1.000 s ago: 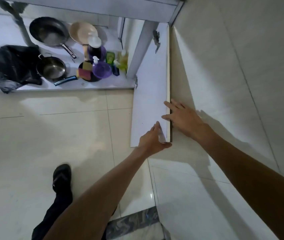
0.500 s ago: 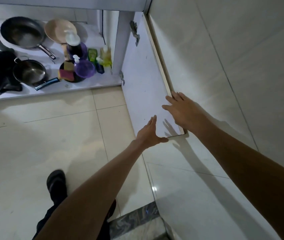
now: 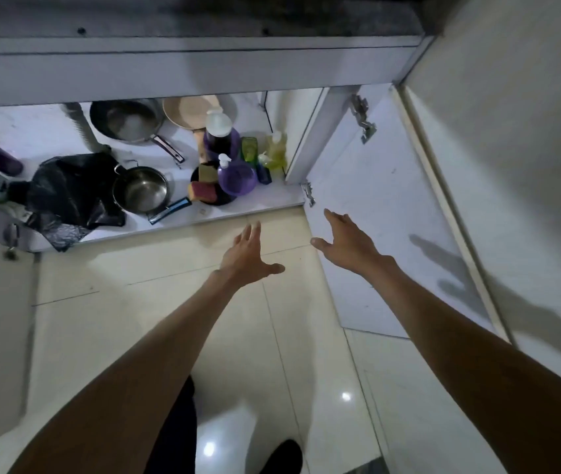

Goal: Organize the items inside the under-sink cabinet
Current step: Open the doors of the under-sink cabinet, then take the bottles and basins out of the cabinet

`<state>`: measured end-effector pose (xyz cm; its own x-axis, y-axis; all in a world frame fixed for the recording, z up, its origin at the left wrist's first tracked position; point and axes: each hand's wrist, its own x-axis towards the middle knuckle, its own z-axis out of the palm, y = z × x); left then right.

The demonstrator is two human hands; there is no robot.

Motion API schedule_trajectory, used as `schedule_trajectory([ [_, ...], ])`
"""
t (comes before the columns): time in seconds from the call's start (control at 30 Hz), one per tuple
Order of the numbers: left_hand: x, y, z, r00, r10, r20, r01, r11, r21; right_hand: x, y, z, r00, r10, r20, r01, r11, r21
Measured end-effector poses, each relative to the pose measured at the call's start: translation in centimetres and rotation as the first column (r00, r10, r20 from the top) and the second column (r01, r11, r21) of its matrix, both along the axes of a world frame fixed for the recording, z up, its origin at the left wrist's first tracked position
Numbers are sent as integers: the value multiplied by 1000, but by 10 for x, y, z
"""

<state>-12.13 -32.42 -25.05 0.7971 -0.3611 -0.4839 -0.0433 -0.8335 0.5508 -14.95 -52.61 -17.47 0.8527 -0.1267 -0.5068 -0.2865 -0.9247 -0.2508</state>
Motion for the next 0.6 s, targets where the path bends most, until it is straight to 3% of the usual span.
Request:
schedule_trajectory([
  [0.3, 134, 124, -68, 979, 204, 14, -202, 978, -58, 130, 133, -108, 970, -234, 63, 209, 940, 270],
  [0.6, 232, 110, -170, 954, 286, 90, -269, 950, -161, 239, 137, -216, 909, -309, 281, 216, 924, 317],
])
